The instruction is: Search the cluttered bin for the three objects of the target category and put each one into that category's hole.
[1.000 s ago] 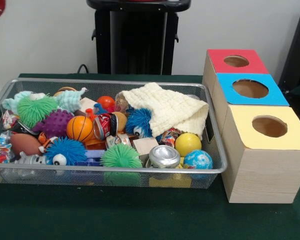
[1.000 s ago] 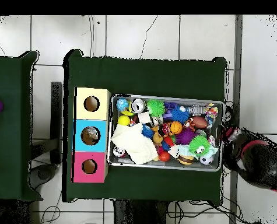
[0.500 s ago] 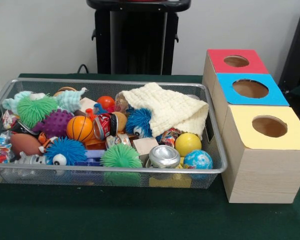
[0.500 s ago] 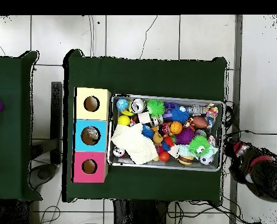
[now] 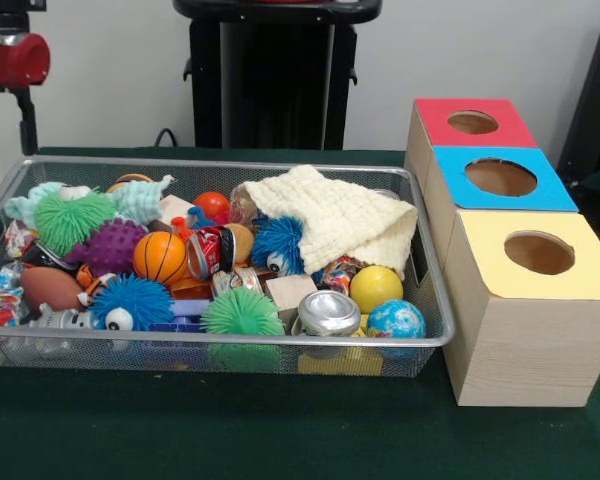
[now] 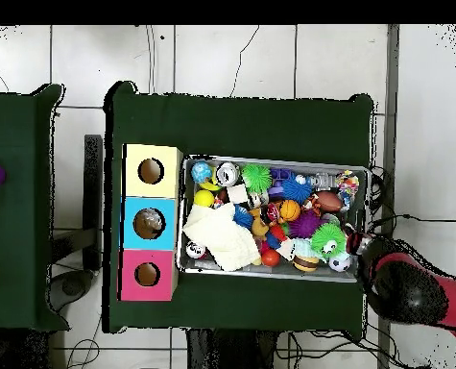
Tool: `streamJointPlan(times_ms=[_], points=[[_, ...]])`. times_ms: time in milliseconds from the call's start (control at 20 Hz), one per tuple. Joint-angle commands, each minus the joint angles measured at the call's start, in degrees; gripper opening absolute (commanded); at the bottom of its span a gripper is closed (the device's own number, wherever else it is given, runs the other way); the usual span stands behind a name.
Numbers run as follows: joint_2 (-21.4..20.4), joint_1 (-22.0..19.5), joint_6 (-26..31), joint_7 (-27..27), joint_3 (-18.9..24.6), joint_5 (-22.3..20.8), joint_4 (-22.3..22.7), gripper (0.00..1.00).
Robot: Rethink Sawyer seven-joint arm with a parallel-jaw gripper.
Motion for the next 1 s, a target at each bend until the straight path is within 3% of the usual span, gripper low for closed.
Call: streamJointPlan(times_ms=[50, 500, 1000], points=[[2.8, 1.7, -6.4, -3.6, 1.1, -7.1, 3.7, 1.00], [7.4, -3.0, -6.8, -7.8, 3.8, -9.6, 3.1, 1.00], [11.2, -5.0, -3.7, -10.6, 6.3, -11.4, 0.5, 1.00]])
